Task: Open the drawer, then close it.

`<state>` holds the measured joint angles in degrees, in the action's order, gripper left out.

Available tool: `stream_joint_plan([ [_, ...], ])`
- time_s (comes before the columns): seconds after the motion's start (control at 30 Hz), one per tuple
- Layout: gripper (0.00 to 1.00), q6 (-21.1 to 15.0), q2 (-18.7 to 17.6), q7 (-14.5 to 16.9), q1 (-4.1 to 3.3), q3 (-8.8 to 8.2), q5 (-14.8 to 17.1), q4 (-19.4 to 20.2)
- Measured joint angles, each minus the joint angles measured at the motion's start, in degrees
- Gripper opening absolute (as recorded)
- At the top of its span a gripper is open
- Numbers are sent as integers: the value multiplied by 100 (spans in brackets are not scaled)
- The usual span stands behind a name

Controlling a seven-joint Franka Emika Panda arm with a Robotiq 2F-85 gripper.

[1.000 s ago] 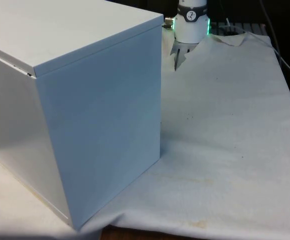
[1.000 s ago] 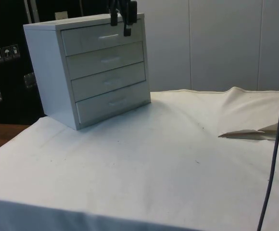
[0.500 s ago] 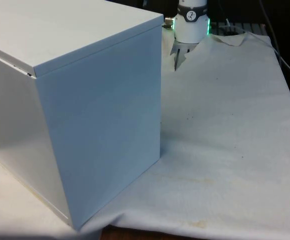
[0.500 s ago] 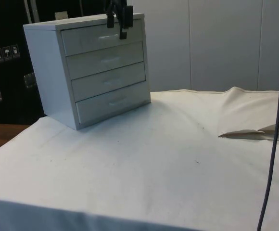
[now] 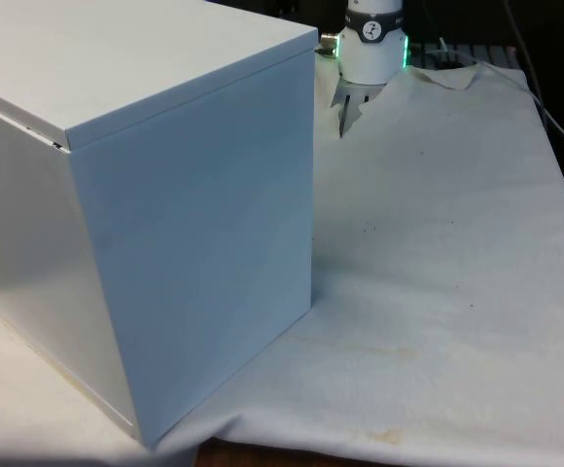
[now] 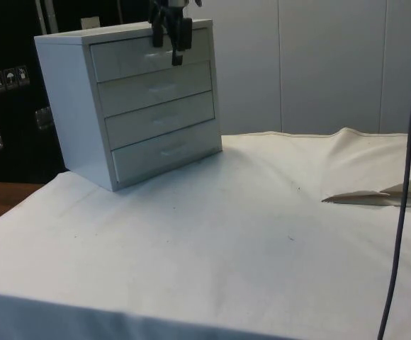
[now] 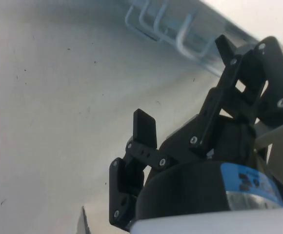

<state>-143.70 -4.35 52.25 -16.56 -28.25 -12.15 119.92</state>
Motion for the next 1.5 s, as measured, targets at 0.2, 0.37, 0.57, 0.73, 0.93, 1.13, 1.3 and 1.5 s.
stream_joint_plan([
  [0.2, 100, -34, -6, 115, 6, -17, 0, 11],
  [0.37, 100, -46, -52, 120, 0, -17, 0, 29],
  [0.57, 100, -86, -97, 120, -6, -6, 0, 46],
  [0.73, 100, -103, -86, 120, -6, -6, 0, 69],
  [0.93, 100, -115, -63, 120, -11, 0, 0, 120],
  [1.13, 100, -401, 29, 86, -17, -6, -40, 332],
  [1.3, 100, -670, 40, -34, -17, -6, -149, 476],
  [1.5, 100, -842, -11, -74, -11, -6, -172, 533],
])
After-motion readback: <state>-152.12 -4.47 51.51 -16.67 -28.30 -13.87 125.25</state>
